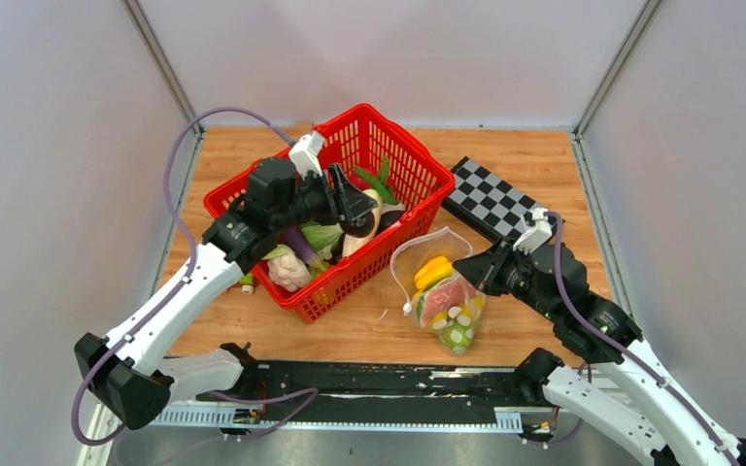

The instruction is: Place the food in the zip-top bag and seal the zipper

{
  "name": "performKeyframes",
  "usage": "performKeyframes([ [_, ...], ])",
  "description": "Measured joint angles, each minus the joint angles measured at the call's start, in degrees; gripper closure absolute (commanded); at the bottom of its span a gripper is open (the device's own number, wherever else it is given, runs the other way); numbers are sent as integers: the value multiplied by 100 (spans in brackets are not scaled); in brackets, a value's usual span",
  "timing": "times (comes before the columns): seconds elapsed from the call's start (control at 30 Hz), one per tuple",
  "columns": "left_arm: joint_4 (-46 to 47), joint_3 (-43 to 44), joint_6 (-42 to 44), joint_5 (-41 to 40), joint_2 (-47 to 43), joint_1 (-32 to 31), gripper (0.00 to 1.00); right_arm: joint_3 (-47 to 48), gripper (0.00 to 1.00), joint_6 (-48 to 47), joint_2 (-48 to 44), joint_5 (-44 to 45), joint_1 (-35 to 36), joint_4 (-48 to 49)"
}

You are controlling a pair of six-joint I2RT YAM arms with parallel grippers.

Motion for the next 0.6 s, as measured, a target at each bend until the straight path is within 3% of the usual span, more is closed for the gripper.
performKeyframes([
  [0.23, 844, -334, -313, 101, 175, -828, 69, 0, 97, 0, -2, -2, 0, 2],
  [0.6, 1786, -332, -269, 90, 1161, -1891, 65, -2, 97, 0, -90, -50, 0, 7],
])
